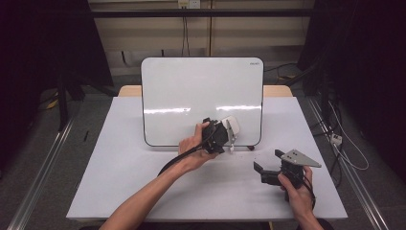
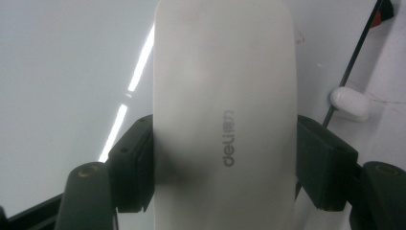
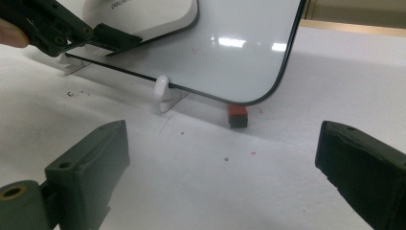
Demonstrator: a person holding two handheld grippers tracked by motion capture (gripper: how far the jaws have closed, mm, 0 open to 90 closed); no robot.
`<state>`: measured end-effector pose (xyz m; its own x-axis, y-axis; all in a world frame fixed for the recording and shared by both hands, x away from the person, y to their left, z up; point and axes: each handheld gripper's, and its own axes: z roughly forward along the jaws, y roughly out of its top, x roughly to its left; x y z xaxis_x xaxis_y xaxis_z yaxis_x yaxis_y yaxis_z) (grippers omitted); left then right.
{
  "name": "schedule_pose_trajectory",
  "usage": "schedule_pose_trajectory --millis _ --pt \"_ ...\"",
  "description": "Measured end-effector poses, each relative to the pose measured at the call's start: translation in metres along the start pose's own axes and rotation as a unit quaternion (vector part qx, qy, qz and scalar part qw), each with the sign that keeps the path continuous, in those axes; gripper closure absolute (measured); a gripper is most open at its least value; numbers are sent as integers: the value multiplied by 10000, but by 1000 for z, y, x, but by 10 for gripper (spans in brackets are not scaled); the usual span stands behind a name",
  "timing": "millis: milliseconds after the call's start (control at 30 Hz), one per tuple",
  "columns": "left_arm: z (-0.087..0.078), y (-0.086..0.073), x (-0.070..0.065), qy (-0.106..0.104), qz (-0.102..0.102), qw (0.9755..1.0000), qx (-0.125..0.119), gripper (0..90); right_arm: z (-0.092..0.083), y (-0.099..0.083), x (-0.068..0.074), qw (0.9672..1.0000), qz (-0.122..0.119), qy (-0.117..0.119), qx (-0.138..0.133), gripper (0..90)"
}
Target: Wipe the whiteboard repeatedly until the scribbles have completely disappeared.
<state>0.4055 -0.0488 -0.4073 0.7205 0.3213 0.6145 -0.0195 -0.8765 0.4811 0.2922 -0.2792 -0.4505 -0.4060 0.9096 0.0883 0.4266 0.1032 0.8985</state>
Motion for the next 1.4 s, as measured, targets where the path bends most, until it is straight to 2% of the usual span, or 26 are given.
schedule_pose_trajectory --millis 67,133,267,367,400,533,600,700,800,867,900,967,1000,1033,1167,1200,1267,1333,1367,1400 --pt "1 4 -3 53 305 9995 111 309 1 0 0 10000 0 -3 -2 48" --pt "2 9 -7 75 504 9986 150 309 1 0 0 10000 12 0 -5 48" --pt "6 14 -12 12 672 9977 38 309 2 1 1 10000 -13 14 -3 48" --pt "9 23 -16 -90 652 9978 -16 309 2 1 0 10000 -8 14 1 48" --pt "10 27 -17 -136 728 9973 3 309 2 1 0 10000 -6 14 0 48" --pt "17 42 -25 -149 839 9963 -78 308 1 1 0 10000 0 21 -7 48" --pt "19 47 -27 -167 784 9967 -103 308 1 0 0 10000 0 34 -7 47" --pt "21 55 -27 -174 814 9964 -145 308 1 0 -1 10000 -8 39 -8 47" --pt "24 62 -28 -112 772 9967 -204 309 1 0 0 10000 -8 48 -11 47" --pt "24 65 -29 -54 756 9970 -131 309 0 0 0 10000 -5 29 -7 47" --pt "24 65 -30 -23 766 9970 -117 309 0 0 0 10000 -18 28 -14 47" --pt "24 62 -31 28 764 9967 -271 311 0 0 0 10000 -14 35 -13 47" --pt "22 61 -30 94 787 9966 -211 312 0 0 0 10000 -11 32 -14 47" --pt "22 61 -29 165 763 9968 -198 312 0 0 0 10000 -5 39 -14 47" --pt "19 56 -21 148 568 9980 -227 312 -1 0 -1 10000 -13 11 -31 47" --pt "19 54 -20 194 380 9986 -328 312 -2 -1 -2 10000 -9 12 -34 47" --pt "15 49 -12 111 57 9991 -393 312 -2 -1 -1 10000 18 6 -41 48" --pt "13 44 -4 28 -219 9984 -527 313 -2 -1 -2 10000 -9 -1 -37 47" --pt "12 42 1 -43 -370 9976 -586 313 -2 0 -1 10000 -8 3 -40 47" --pt "11 39 5 -144 -672 9951 -717 313 -2 0 -1 10000 -5 5 -37 48"
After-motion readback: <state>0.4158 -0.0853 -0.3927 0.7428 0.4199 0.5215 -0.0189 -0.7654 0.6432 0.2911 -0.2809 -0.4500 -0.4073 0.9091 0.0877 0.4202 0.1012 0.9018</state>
